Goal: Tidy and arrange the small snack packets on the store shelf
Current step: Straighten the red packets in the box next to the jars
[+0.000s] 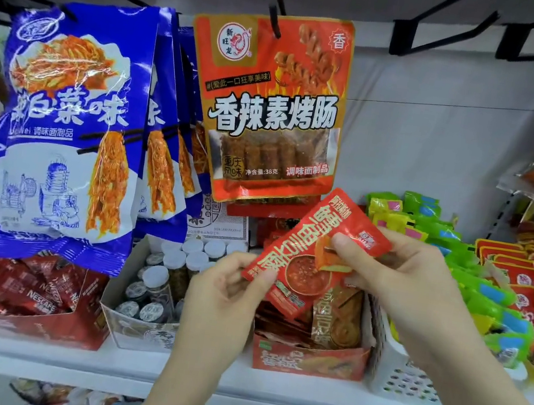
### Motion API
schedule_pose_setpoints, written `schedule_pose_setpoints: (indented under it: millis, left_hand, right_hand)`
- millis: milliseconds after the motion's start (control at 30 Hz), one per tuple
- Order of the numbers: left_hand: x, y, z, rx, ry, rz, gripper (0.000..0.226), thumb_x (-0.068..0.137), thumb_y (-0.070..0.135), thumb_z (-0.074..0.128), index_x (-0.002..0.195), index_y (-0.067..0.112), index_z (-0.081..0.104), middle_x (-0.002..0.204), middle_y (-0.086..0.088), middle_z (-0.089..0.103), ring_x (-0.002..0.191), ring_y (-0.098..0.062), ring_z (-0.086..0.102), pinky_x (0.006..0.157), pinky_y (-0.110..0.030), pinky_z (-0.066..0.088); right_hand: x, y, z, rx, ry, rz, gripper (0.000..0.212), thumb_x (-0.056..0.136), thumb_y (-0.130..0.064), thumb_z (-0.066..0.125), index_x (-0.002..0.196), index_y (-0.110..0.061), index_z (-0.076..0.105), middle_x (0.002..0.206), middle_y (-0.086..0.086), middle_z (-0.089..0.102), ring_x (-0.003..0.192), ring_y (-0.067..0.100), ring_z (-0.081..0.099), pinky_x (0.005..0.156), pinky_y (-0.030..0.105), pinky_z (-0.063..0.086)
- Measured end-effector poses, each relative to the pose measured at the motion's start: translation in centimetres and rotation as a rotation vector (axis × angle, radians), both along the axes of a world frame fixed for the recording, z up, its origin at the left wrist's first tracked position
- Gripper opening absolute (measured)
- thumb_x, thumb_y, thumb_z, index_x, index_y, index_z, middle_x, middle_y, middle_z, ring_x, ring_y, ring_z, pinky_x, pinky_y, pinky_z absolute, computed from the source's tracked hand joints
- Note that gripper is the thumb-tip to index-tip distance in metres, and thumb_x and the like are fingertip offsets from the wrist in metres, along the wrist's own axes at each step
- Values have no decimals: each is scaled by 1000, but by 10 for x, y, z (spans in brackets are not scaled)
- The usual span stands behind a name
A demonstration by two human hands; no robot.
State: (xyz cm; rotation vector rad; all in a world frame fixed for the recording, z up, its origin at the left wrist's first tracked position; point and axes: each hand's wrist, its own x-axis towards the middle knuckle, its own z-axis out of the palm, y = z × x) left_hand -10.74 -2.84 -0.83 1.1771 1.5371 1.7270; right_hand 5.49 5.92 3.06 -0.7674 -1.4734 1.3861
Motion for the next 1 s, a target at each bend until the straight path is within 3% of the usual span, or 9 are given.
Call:
schedule_pose_setpoints:
  millis: [67, 167, 233, 367, 467, 600, 767, 933, 1000]
  left_hand:
    - [-6, 1, -3, 19, 70, 90, 5, 89, 24, 67, 90, 28, 70, 84, 11, 76, 80, -5, 72, 65, -18, 55]
    - [-13, -1, -9, -30, 138, 130, 19, 91, 28, 66, 108, 36, 63, 93, 18, 74, 92, -1, 69, 83, -22, 53]
    - [-14, -4, -14, -169, 283, 48, 40, 80, 53, 67, 117, 42, 57, 105, 26, 68, 104, 5, 62, 90, -19, 48]
    - [-13, -7, -24, -351, 689, -130, 86, 57, 83, 67, 133, 48, 46, 126, 33, 46, 119, 11, 39, 96, -11, 32]
    - [-15, -5, -28, -326, 888, -116, 65, 71, 53, 81, 129, 39, 56, 120, 26, 51, 117, 5, 39, 92, 0, 24]
    - [-18, -4, -31, -247, 839, -58, 39, 77, 29, 82, 113, 33, 68, 106, 23, 61, 104, 3, 51, 90, -7, 36]
    - [-22, -4, -37, -190, 813, -51, 36, 72, 28, 86, 104, 27, 71, 108, 25, 49, 101, 7, 49, 86, -2, 34]
    - [-25, -2, -41, -171, 894, -82, 29, 78, 36, 80, 98, 35, 59, 140, 34, 18, 134, 11, 16, 102, 0, 13]
    - [-28, -2, -39, -190, 855, -156, 26, 81, 40, 76, 97, 36, 56, 140, 36, 31, 132, 12, 29, 102, -4, 24]
  right_hand:
    - [4, 2, 4, 154, -137, -74, 9, 75, -26, 77, 75, -35, 79, 78, -7, 76, 71, 8, 71, 67, 23, 59]
    - [15, 6, 6, 482, -340, -371, 28, 81, -23, 76, 77, -51, 72, 74, -35, 68, 71, -12, 65, 70, 4, 48]
    - [16, 4, 7, 682, -431, -517, 21, 80, -21, 78, 90, -39, 74, 84, -47, 59, 76, -25, 56, 68, -8, 34]
    - [9, 5, 0, 773, -582, -503, 14, 77, -17, 81, 90, -24, 80, 83, -7, 75, 81, 8, 64, 68, 16, 45]
    - [1, 6, -8, 718, -650, -379, 14, 79, -22, 79, 91, -28, 79, 87, -14, 74, 80, 8, 65, 69, 21, 46]
    - [-12, 9, -19, 677, -736, -321, 17, 74, -29, 83, 91, -26, 80, 89, -8, 76, 81, 8, 68, 74, 10, 41]
    - [-28, 13, -35, 660, -875, -150, 18, 83, -34, 75, 100, -28, 78, 101, -8, 75, 98, 12, 69, 93, 27, 50]
    - [-34, 18, -45, 617, -1023, 165, 19, 95, -30, 61, 109, -33, 74, 109, -15, 73, 106, 4, 63, 91, 7, 40]
    - [-27, 16, -37, 548, -1025, 266, 21, 97, -33, 57, 110, -35, 73, 109, -18, 72, 104, 1, 63, 92, 14, 45]
